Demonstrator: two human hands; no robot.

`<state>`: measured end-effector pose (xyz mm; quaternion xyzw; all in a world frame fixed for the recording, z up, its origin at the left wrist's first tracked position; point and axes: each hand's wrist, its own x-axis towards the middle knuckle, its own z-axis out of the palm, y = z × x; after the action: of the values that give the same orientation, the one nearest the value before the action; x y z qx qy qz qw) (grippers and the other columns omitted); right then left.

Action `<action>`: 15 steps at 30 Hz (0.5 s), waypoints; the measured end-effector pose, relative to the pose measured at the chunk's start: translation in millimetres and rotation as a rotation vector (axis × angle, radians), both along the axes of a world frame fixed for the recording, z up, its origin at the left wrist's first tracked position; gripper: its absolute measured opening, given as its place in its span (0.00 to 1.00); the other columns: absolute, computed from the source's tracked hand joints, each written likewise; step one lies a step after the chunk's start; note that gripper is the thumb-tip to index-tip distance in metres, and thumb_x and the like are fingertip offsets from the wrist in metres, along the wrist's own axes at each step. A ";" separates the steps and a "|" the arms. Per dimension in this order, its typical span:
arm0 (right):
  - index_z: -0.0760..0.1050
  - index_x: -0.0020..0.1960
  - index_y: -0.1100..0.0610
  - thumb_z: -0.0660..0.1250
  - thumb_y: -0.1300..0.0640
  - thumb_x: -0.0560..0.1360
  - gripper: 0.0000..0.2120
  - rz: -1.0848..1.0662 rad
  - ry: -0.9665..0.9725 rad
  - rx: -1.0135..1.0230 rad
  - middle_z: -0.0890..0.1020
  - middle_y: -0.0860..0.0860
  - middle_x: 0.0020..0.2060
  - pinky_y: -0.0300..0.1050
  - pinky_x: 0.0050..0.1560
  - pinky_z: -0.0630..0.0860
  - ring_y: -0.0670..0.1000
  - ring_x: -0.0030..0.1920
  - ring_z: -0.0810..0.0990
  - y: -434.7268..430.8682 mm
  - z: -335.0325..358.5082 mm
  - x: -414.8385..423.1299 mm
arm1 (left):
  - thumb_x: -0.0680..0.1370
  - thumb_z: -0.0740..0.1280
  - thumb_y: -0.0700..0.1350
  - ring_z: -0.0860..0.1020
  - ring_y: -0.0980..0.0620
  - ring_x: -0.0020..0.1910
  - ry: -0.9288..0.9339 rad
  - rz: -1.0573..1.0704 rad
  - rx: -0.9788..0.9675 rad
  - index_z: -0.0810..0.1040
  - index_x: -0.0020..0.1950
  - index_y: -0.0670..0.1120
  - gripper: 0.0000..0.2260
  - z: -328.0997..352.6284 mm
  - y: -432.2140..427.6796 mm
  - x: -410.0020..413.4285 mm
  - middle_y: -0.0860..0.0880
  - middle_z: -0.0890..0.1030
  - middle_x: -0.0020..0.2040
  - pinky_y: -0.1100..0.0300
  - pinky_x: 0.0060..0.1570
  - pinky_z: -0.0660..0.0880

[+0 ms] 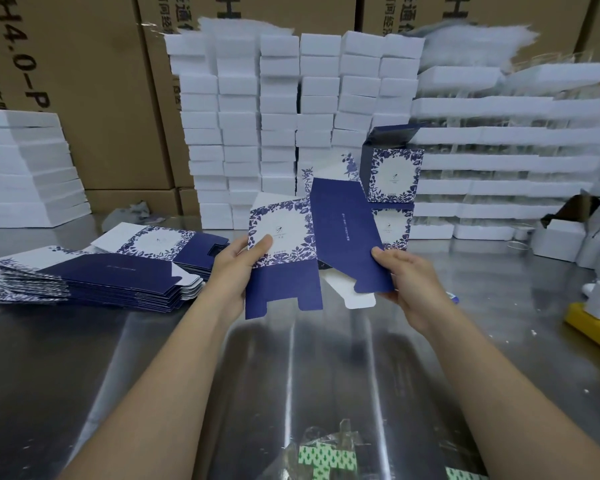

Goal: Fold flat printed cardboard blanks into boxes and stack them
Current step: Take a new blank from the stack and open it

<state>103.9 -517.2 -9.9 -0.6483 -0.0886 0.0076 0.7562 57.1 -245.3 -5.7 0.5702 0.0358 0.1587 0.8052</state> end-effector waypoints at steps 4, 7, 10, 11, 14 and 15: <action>0.78 0.48 0.58 0.71 0.55 0.81 0.07 -0.048 0.007 0.030 0.84 0.56 0.45 0.50 0.52 0.81 0.55 0.46 0.80 2.0 1.8 -3.4 | 0.81 0.73 0.53 0.86 0.52 0.50 0.078 0.010 0.011 0.84 0.66 0.49 0.15 -4.5 4.6 2.3 0.51 0.88 0.59 0.58 0.45 0.82; 0.76 0.44 0.55 0.71 0.54 0.81 0.09 0.035 0.013 0.004 0.84 0.56 0.46 0.48 0.46 0.81 0.57 0.44 0.83 2.5 6.1 -8.8 | 0.78 0.76 0.54 0.86 0.47 0.58 0.113 -0.090 -0.076 0.84 0.67 0.47 0.20 -6.1 8.1 3.5 0.47 0.87 0.61 0.51 0.58 0.82; 0.81 0.58 0.57 0.68 0.52 0.81 0.10 0.156 0.101 -0.023 0.87 0.55 0.51 0.48 0.44 0.81 0.54 0.41 0.86 1.1 8.4 -13.0 | 0.74 0.79 0.52 0.86 0.46 0.59 0.142 -0.308 -0.083 0.84 0.67 0.45 0.23 -4.8 10.4 -2.8 0.44 0.86 0.63 0.51 0.54 0.84; 0.82 0.62 0.57 0.68 0.51 0.81 0.14 0.190 0.143 -0.012 0.87 0.55 0.53 0.48 0.40 0.81 0.53 0.41 0.87 0.6 9.1 -14.4 | 0.74 0.79 0.49 0.87 0.46 0.57 0.145 -0.323 -0.056 0.84 0.66 0.44 0.22 -5.6 10.3 -3.1 0.43 0.86 0.63 0.52 0.53 0.85; 0.84 0.64 0.55 0.72 0.46 0.78 0.19 0.299 0.164 0.008 0.88 0.55 0.56 0.50 0.37 0.83 0.55 0.48 0.89 -1.2 8.1 -16.5 | 0.76 0.76 0.42 0.88 0.44 0.52 0.150 -0.258 0.039 0.84 0.64 0.42 0.17 -5.6 6.4 -4.9 0.39 0.86 0.62 0.50 0.51 0.85; 0.83 0.65 0.56 0.74 0.46 0.77 0.21 0.309 0.163 0.013 0.88 0.56 0.56 0.50 0.38 0.84 0.56 0.49 0.89 -2.5 7.6 -16.9 | 0.76 0.76 0.40 0.87 0.44 0.51 0.147 -0.257 0.051 0.83 0.65 0.42 0.17 -4.8 4.9 -6.0 0.39 0.86 0.61 0.49 0.50 0.85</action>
<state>87.0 -519.7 -2.3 -0.6194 -0.1253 0.1757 0.7548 51.1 -240.3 -10.5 0.6006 0.0173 0.0128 0.7993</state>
